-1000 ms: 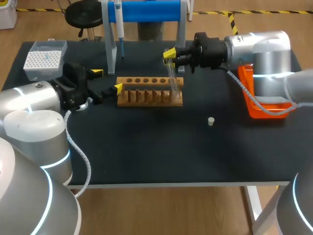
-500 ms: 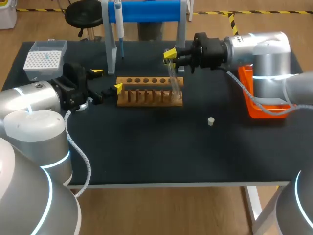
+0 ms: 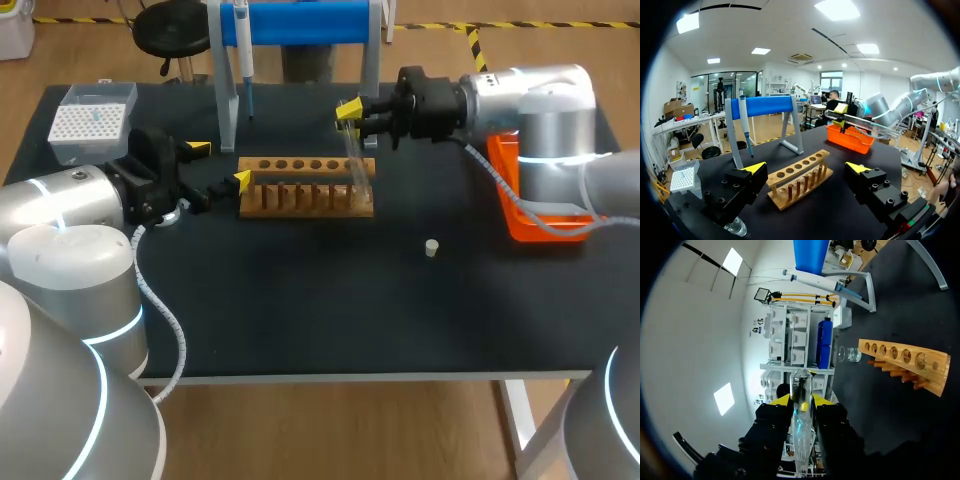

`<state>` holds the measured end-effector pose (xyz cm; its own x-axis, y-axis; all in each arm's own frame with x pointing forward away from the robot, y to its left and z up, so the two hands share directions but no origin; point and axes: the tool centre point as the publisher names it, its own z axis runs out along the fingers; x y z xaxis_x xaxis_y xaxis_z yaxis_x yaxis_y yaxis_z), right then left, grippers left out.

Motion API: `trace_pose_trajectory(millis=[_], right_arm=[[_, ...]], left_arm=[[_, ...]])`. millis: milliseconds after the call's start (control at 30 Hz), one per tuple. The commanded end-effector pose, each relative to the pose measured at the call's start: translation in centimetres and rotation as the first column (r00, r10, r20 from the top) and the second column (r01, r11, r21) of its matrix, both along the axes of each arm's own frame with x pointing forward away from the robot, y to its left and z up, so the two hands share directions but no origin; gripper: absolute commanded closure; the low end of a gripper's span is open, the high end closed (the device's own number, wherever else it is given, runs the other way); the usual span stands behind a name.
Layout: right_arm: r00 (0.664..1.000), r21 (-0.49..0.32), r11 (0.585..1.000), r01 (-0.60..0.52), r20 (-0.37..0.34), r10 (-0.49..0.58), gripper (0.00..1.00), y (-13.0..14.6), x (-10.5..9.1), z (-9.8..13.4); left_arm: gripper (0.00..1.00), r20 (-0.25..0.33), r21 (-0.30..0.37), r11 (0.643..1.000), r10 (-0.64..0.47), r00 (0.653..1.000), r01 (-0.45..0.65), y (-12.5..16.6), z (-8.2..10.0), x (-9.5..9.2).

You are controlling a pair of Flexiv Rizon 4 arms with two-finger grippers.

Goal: Invert the test tube, pick up the pipette, mount the tip to pipette, aspirate from beaker and dispense into the tube, eject the tip, return the pipette, and cap with the stopper.

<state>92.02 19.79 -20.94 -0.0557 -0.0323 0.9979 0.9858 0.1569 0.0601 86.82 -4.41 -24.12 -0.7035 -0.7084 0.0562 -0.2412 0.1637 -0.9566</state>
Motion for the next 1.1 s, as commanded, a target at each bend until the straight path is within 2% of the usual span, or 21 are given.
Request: trace_pose_trajectory(millis=[33,167,200,233,300,433,533,567,600,633,1033,1100], right_arm=[[1.000,-0.003,1.000,0.001,0.001,-0.001,1.00,0.0,0.0,0.1],[1.000,-0.003,1.000,0.001,0.001,-0.001,1.00,0.0,0.0,0.1],[1.000,-0.003,1.000,0.001,0.001,-0.001,1.00,0.0,0.0,0.1],[1.000,-0.003,1.000,0.001,0.001,-0.001,1.00,0.0,0.0,0.1],[1.000,-0.003,1.000,0.001,0.001,-0.001,1.00,0.0,0.0,0.1],[1.000,-0.003,1.000,0.001,0.001,-0.001,1.00,0.0,0.0,0.1],[1.000,-0.003,1.000,0.001,0.001,-0.001,1.00,0.0,0.0,0.1],[1.000,-0.003,1.000,0.001,0.001,-0.001,1.00,0.0,0.0,0.1],[1.000,-0.003,1.000,0.001,0.001,-0.001,1.00,0.0,0.0,0.1],[1.000,-0.003,1.000,0.001,0.001,-0.001,1.00,0.0,0.0,0.1],[1.000,-0.003,1.000,0.001,0.001,-0.001,1.00,0.0,0.0,0.1],[1.000,-0.003,1.000,0.001,0.001,-0.001,1.00,0.0,0.0,0.1]], left_arm=[[0.00,0.005,-0.005,1.000,0.000,1.000,0.000,0.1,-0.2,-0.1],[0.00,0.005,-0.005,1.000,0.000,1.000,0.000,0.1,-0.2,-0.1],[0.00,0.084,0.005,1.000,-0.026,0.996,0.026,0.0,0.2,0.1],[0.00,0.157,-0.018,0.999,-0.041,0.987,0.044,0.0,0.6,0.3],[0.00,0.281,-0.029,0.996,-0.077,0.957,0.088,0.0,1.2,0.4],[0.00,0.424,-0.032,0.982,-0.154,0.893,0.184,0.1,2.1,0.2],[0.00,0.531,0.049,0.961,-0.257,0.808,0.273,-0.2,3.1,-0.1],[0.00,0.585,0.096,0.950,-0.295,0.755,0.296,-0.3,3.5,-0.3],[0.00,0.654,0.136,0.934,-0.335,0.678,0.330,-0.5,4.1,-0.8],[0.00,0.688,0.137,0.930,-0.338,0.642,0.342,-0.6,4.6,-1.0],[0.00,0.688,0.137,0.930,-0.338,0.642,0.342,-0.6,4.6,-1.0],[0.00,0.771,0.199,0.926,-0.351,0.531,0.322,-0.7,4.8,-0.7]])
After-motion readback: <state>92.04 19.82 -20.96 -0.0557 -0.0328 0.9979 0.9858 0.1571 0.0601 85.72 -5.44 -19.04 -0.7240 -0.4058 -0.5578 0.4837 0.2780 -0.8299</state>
